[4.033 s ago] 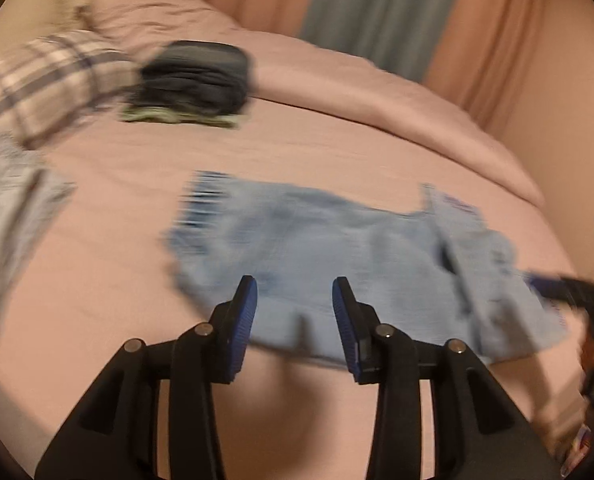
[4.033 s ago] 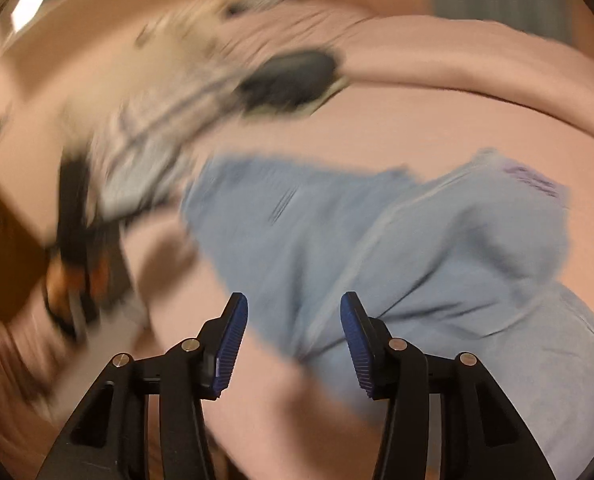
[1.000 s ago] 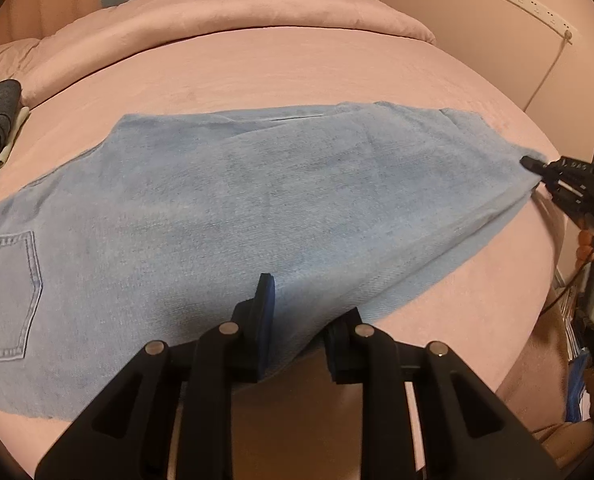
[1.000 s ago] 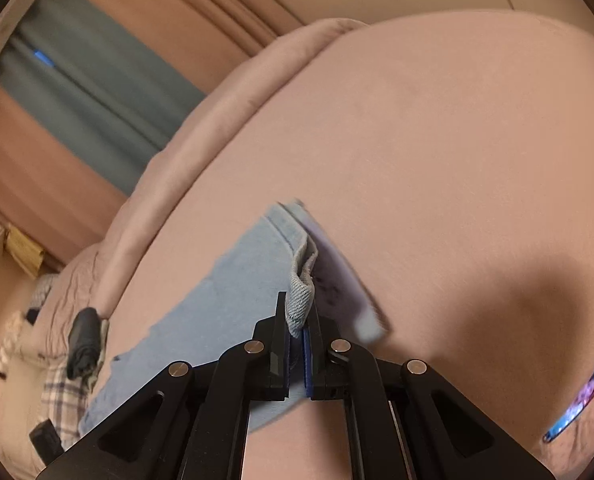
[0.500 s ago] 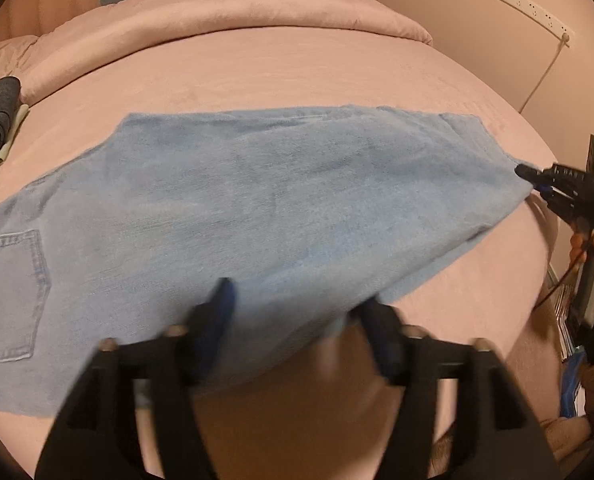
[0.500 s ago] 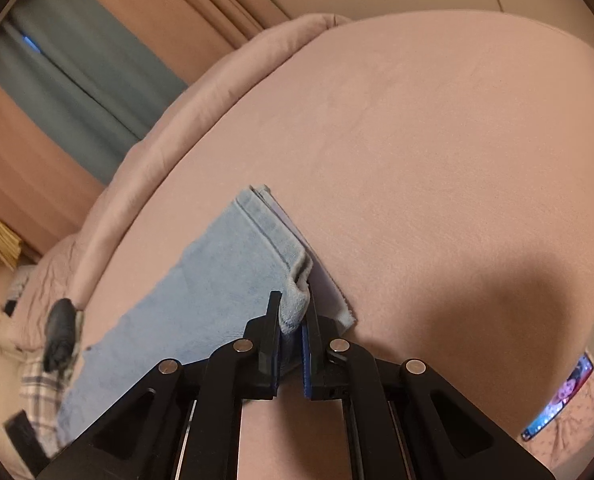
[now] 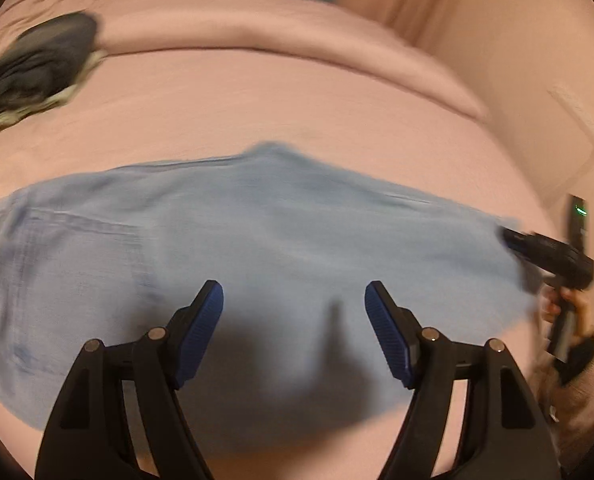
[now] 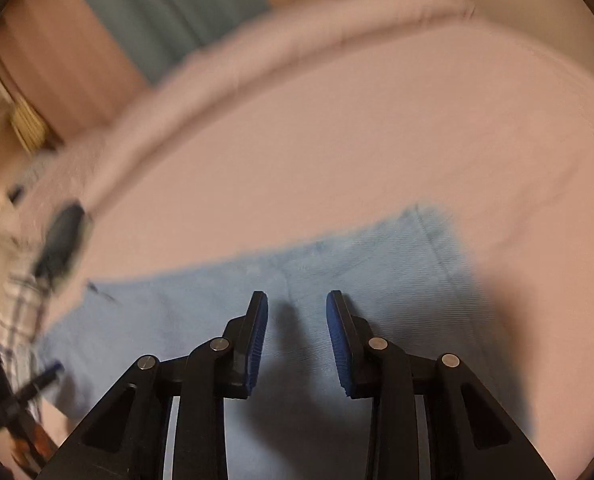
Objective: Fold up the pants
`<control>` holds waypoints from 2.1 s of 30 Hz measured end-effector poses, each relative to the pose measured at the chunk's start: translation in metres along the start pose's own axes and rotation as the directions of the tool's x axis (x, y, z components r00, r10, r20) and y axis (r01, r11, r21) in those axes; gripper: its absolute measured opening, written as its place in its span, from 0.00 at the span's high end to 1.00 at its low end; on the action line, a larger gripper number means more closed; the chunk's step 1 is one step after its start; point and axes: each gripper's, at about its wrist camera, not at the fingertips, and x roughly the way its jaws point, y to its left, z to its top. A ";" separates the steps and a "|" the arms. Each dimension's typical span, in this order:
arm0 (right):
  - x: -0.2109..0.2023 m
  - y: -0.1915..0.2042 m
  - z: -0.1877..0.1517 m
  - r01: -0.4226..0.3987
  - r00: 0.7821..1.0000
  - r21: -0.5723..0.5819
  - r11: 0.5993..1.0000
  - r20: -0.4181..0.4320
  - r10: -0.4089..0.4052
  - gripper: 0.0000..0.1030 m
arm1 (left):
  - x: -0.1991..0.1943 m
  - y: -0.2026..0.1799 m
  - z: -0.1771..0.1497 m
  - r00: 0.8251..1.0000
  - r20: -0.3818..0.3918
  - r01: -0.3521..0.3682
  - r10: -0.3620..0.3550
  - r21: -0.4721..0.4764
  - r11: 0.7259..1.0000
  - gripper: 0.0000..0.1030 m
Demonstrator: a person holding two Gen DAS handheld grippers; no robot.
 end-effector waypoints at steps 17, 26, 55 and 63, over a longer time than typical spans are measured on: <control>0.042 0.192 0.015 -0.348 0.935 -0.407 0.844 -0.222 0.278 0.66 | -0.055 0.096 0.002 0.987 0.139 -0.065 0.086 -0.152 0.986 0.33; 0.113 0.286 0.003 -0.425 0.883 -0.585 0.691 -0.437 0.172 0.67 | -0.058 0.098 -0.019 0.965 0.158 -0.210 0.209 -0.014 0.978 0.32; 0.025 0.254 -0.071 -0.516 0.849 -0.579 0.631 -0.445 0.286 0.75 | -0.049 0.081 -0.041 0.961 0.048 -0.276 0.272 0.142 0.951 0.26; -0.002 0.253 -0.128 -0.526 0.841 -0.617 0.585 -0.482 0.248 0.79 | -0.097 0.096 -0.061 0.988 0.072 -0.131 0.133 -0.032 0.991 0.30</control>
